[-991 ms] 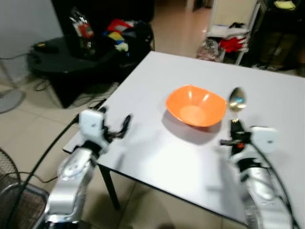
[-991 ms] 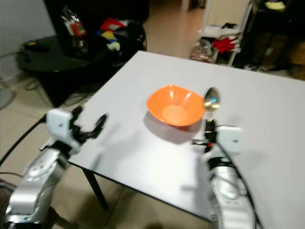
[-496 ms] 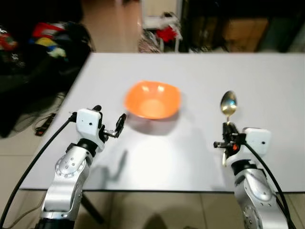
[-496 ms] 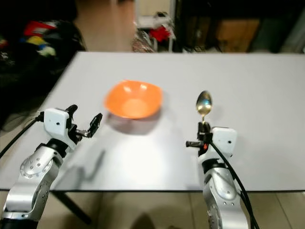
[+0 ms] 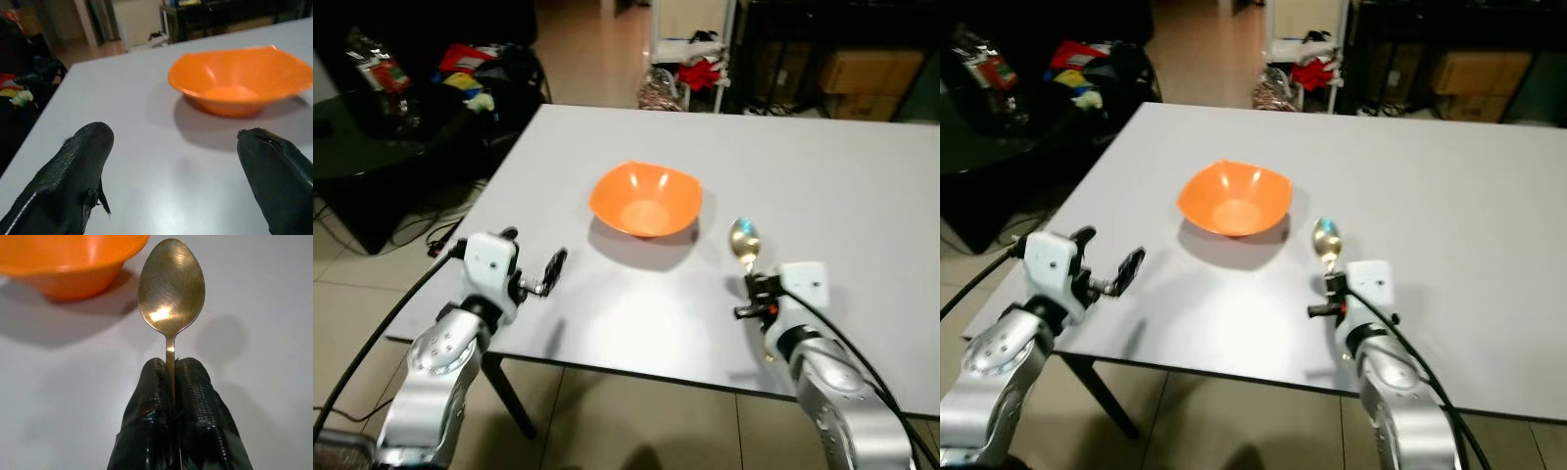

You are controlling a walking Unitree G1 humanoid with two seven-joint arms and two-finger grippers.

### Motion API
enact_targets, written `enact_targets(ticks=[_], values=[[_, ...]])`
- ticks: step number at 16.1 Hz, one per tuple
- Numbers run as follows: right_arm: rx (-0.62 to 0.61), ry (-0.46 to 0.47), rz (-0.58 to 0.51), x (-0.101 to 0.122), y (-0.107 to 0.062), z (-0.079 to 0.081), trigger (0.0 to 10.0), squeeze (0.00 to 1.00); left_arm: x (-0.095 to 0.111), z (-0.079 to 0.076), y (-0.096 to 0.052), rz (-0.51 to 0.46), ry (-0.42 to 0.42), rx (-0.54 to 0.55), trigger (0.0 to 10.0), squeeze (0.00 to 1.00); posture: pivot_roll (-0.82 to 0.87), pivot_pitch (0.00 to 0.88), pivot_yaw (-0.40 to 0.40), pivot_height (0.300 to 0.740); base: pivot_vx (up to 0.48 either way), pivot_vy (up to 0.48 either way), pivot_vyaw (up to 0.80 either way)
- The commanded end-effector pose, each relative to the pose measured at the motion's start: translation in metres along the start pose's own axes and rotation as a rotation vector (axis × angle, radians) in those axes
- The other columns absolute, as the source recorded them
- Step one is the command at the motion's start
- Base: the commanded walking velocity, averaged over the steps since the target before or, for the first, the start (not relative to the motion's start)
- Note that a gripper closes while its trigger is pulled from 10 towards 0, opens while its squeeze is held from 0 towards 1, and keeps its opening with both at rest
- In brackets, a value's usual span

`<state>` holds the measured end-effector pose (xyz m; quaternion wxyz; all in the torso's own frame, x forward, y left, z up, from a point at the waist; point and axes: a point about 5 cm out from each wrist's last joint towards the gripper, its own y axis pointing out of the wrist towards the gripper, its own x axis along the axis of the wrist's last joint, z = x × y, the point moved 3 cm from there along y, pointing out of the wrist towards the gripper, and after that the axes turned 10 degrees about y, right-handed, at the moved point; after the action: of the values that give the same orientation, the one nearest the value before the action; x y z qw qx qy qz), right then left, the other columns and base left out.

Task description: Setting the table

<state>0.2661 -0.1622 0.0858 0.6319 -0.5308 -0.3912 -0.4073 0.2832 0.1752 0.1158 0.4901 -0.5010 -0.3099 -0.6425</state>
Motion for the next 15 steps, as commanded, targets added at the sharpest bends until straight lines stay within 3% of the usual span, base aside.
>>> enact_targets(ticks=[1, 6, 10, 14, 15], values=[[-0.006, 0.001, 0.053, -0.004, 0.007, 0.007, 10.0, 0.00, 0.008, -0.013, -0.001, -0.020, 0.006, -0.113, 10.0, 0.00, 0.05, 0.000, 0.048, 0.740, 0.000, 0.000, 0.00], [-0.094, 0.061, 0.166, -0.021, 0.012, 0.007, 10.0, 0.00, 0.002, -0.029, -0.012, 0.021, 0.022, -0.305, 10.0, 0.00, 0.07, 0.000, 0.055, 0.740, 0.000, 0.000, 0.00], [-0.158, 0.137, 0.192, -0.029, 0.019, 0.000, 10.0, 0.00, 0.004, -0.029, -0.015, 0.024, 0.018, -0.349, 10.0, 0.00, 0.07, 0.000, 0.059, 0.740, 0.000, 0.000, 0.00], [-0.157, 0.135, 0.231, -0.036, 0.018, 0.003, 10.0, 0.00, 0.004, -0.027, -0.017, 0.030, 0.020, -0.360, 10.0, 0.00, 0.08, 0.000, 0.057, 0.740, 0.000, 0.000, 0.00], [-0.154, 0.143, 0.234, -0.036, 0.018, 0.003, 10.0, 0.47, 0.004, -0.027, -0.017, 0.031, 0.020, -0.359, 10.0, 0.00, 0.08, 0.000, 0.057, 0.740, 0.000, 0.000, 0.00]])
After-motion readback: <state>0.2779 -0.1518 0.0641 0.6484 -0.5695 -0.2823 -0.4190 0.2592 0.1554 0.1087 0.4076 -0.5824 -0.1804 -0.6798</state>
